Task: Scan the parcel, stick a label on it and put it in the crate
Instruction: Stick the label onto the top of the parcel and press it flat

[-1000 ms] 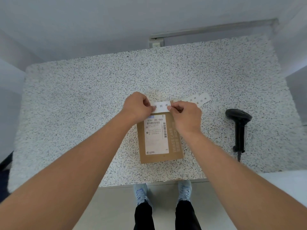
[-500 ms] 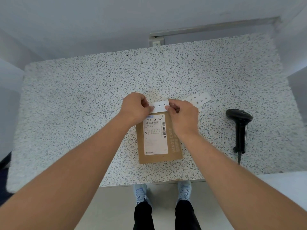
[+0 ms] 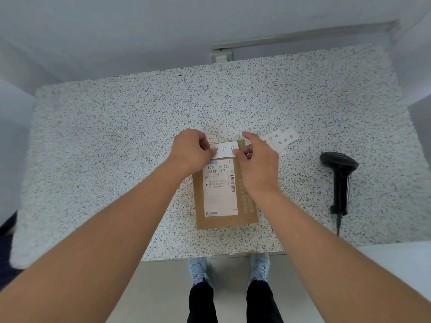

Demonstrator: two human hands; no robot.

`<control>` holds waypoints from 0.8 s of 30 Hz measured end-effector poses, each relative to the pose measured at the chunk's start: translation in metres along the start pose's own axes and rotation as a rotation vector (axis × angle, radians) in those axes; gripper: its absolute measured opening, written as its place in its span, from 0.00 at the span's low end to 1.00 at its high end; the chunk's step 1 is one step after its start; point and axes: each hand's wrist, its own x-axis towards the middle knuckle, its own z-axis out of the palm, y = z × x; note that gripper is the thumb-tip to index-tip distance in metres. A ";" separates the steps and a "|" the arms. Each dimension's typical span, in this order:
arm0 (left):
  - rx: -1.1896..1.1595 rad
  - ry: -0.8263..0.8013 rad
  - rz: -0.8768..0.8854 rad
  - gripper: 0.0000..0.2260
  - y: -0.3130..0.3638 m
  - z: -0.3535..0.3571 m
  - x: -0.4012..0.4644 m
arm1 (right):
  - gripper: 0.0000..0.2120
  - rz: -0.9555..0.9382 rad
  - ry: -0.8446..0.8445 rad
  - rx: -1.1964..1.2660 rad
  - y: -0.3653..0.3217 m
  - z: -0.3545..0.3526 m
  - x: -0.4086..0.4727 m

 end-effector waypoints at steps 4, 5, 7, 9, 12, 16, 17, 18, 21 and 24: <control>0.011 0.006 -0.009 0.07 0.001 0.000 0.000 | 0.22 0.002 0.018 -0.003 -0.001 0.001 -0.001; 0.014 0.007 -0.011 0.07 0.001 0.000 0.000 | 0.22 0.009 0.023 0.003 -0.001 0.001 0.000; 0.020 0.009 -0.016 0.08 0.002 0.000 0.000 | 0.21 0.029 0.036 0.027 0.000 0.002 0.000; 0.036 0.013 -0.022 0.08 0.003 0.000 0.000 | 0.20 0.050 0.045 0.059 0.002 0.002 0.001; 0.061 0.030 -0.056 0.10 0.005 0.000 -0.001 | 0.16 0.082 0.048 0.124 0.006 0.003 0.001; 0.093 0.092 -0.107 0.17 0.004 -0.001 -0.002 | 0.15 0.120 0.047 0.165 0.006 0.007 0.004; 0.095 0.101 -0.121 0.18 0.003 -0.001 -0.002 | 0.16 0.130 0.044 0.167 0.005 0.009 0.006; 0.084 0.105 -0.140 0.18 0.000 0.000 -0.002 | 0.17 0.140 0.044 0.166 0.004 0.011 0.007; 0.002 0.131 -0.202 0.21 -0.008 0.007 -0.005 | 0.18 0.171 0.059 0.170 0.003 0.015 0.012; -0.171 0.161 -0.232 0.24 -0.014 0.018 -0.006 | 0.17 0.197 0.058 0.177 0.003 0.019 0.014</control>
